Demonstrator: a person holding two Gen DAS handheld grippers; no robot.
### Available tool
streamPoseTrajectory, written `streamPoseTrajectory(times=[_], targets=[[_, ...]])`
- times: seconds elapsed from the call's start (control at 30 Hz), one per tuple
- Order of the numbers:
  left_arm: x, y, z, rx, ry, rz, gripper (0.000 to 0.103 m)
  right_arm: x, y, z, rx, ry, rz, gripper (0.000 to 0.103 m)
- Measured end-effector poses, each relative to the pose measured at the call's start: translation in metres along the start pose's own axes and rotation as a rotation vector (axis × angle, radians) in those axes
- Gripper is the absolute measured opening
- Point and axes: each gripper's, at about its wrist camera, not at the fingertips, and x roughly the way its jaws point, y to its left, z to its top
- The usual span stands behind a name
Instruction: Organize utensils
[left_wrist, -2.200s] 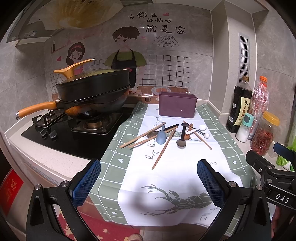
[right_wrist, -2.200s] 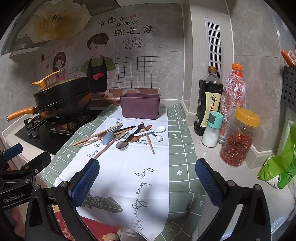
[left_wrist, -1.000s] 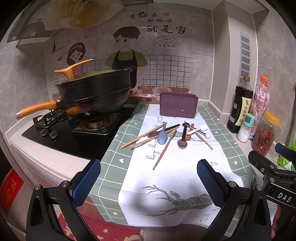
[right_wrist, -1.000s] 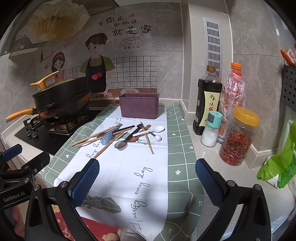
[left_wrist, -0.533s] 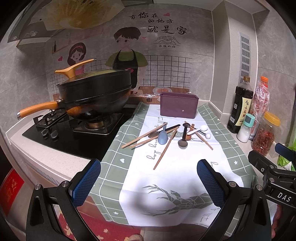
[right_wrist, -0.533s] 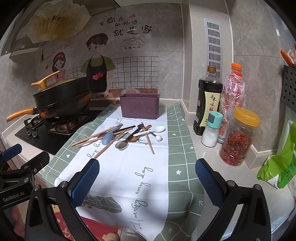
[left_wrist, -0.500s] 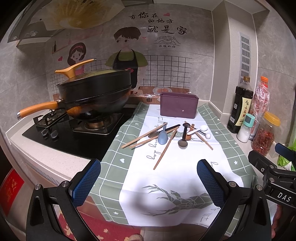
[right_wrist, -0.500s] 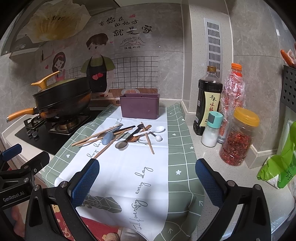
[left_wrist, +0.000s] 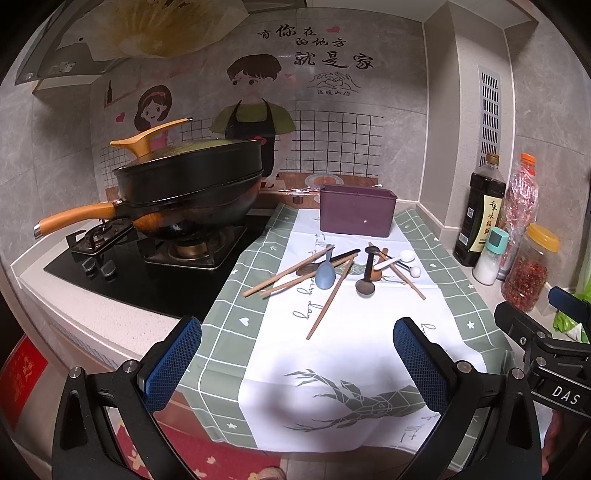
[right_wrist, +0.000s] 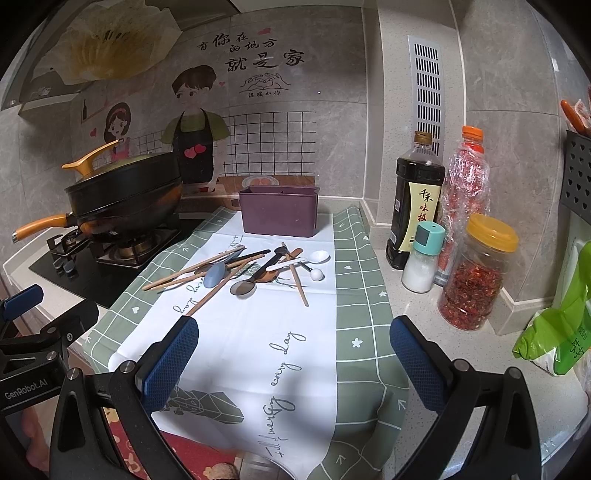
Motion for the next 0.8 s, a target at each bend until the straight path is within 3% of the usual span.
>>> streamPoseTrajectory(times=[0.43,0.8], targets=[[0.009,0.001,0.011,-0.002,-0.001,-0.014,0.103,0.011,0.003,0.011,-0.01,-0.003,0.001,0.103],[0.072,-0.005,0.06,0.07,-0.019,-0.089,0.103,0.062,-0.004,0.061,-0.031,-0.027,-0.049,0.103]])
